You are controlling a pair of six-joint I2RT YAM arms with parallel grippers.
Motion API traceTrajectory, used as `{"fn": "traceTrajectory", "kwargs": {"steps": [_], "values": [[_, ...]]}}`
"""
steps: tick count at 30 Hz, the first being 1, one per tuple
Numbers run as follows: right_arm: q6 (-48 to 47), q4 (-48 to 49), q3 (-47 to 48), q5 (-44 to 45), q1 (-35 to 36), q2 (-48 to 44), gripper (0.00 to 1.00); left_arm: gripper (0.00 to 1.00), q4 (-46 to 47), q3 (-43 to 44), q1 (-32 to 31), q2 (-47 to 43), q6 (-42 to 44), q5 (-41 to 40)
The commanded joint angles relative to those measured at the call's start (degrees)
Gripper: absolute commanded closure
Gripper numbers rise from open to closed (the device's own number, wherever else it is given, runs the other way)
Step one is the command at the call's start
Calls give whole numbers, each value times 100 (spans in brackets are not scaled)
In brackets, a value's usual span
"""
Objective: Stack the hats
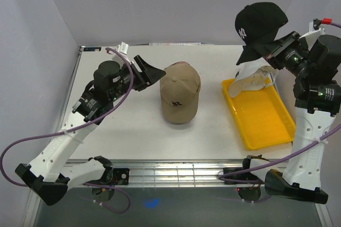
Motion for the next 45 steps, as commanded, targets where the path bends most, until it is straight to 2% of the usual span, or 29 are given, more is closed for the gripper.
{"fn": "traceTrajectory", "kwargs": {"steps": [1, 3, 5, 6, 8, 10, 15, 17, 19, 22, 27, 36, 45], "values": [[1237, 2040, -247, -1055, 287, -105, 92, 31, 350, 529, -7, 28, -181, 337], [1833, 2570, -572, -1152, 576, -141, 92, 29, 543, 662, -6, 99, -330, 478], [2047, 3097, -722, -925, 945, -62, 92, 29, 614, 890, 2, 266, -436, 609], [2100, 3161, -713, -819, 1461, -1, 92, 29, 666, 943, 2, 318, -497, 662], [2284, 3336, -704, -608, 1860, 175, 92, 28, 903, 962, 29, 450, -717, 768], [2661, 3959, -897, -537, 2203, 237, 92, 27, 1185, 909, 72, 521, -953, 952], [3585, 5478, -1205, -721, 2476, 562, 92, 26, 2000, 322, 388, 530, -1586, 1329], [3761, 5569, -1241, -677, 2608, 685, 92, 16, 2326, 75, 520, 460, -1947, 1427], [3875, 5779, -1380, -642, 2661, 721, 92, 16, 2644, -145, 617, 381, -2097, 1401], [4376, 6436, -1723, -572, 2723, 694, 92, 15, 2600, -102, 661, 424, -2124, 1348], [4956, 7045, -2259, -537, 2881, 721, 92, 14, 3364, -401, 723, 398, -2483, 1313], [5730, 8152, -3007, -413, 3092, 712, 92, 14, 3743, -409, 732, 653, -2756, 1375], [5977, 8593, -3262, -343, 3171, 756, 92, 13, 3497, -549, 767, 557, -2748, 1296]]}}
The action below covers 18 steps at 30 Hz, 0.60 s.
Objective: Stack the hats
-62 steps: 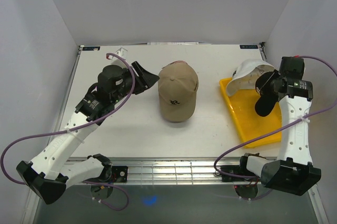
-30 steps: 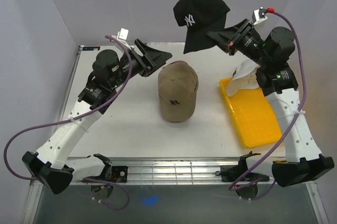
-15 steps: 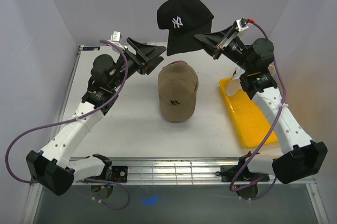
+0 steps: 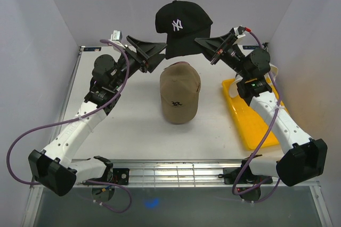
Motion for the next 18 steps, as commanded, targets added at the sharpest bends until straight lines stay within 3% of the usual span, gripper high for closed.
{"fn": "traceTrajectory", "kwargs": {"steps": [1, 7, 18], "values": [[215, 818, 130, 29, 67, -53, 92, 13, -120, -150, 39, -176, 8, -29], [154, 766, 209, -77, 67, -70, 92, 14, -630, -36, 109, -238, 132, -73], [154, 1020, -247, -130, 252, -176, 92, 14, -121, -1, 110, 34, -202, 129]]}}
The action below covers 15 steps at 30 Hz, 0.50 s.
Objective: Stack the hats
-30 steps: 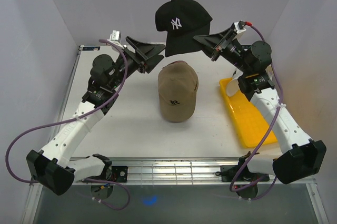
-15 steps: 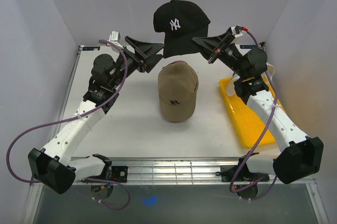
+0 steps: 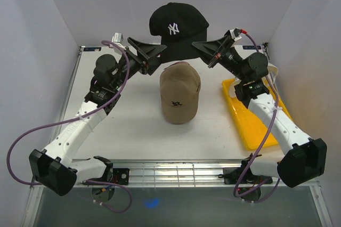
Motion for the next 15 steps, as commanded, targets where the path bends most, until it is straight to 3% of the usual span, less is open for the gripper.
{"fn": "traceTrajectory", "kwargs": {"steps": [1, 8, 11, 15], "values": [[44, 612, -62, -53, 131, -115, 92, 14, 242, 54, 20, 35, -165, 127], [150, 805, -378, 43, 211, -115, 92, 22, 418, 98, 20, 114, -271, 180], [54, 543, -352, 122, 202, -88, 92, 36, 113, 273, 20, 149, -254, 145], [-96, 331, -369, 175, 202, -27, 92, 63, -302, 625, 29, 281, -175, 92]]}}
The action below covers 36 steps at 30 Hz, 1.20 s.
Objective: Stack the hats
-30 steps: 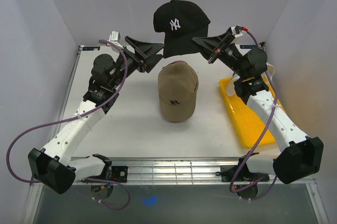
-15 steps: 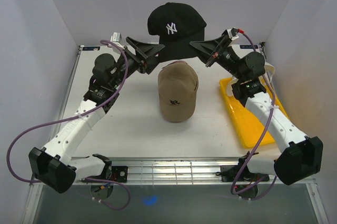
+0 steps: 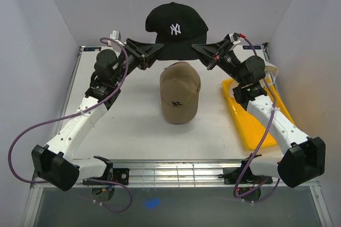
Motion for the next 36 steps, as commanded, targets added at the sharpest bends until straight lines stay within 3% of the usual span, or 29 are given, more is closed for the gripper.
{"fn": "traceTrajectory", "kwargs": {"steps": [1, 7, 8, 9, 14, 20, 22, 31, 36], "values": [[-201, 34, 2, -44, 91, -14, 92, 67, -202, 522, -74, 21, 140, 175], [-447, -432, 28, -166, 21, 109, 92, 89, -606, 865, -74, 337, 132, 148], [-482, -511, 37, -184, 12, 118, 92, 97, -632, 935, -74, 381, 105, 140], [-526, -694, 63, -202, 3, 136, 88, 100, -807, 953, -74, 451, 79, 122], [-754, -1126, 72, -237, -85, 136, 73, 100, -1238, 1190, -74, 767, -106, 78], [-930, -1522, 55, -483, -217, 197, 64, 100, -1608, 1419, -39, 935, -132, -45], [-1140, -1688, 107, -527, -252, 197, 64, 100, -1626, 1419, 5, 970, -123, -1], [-2169, -2919, 442, -597, -270, 303, 89, 100, -1372, 524, 233, 759, -211, 368], [-2556, -3007, 275, -641, -270, 329, 92, 100, -1248, 57, 251, 680, -159, 508]]}}
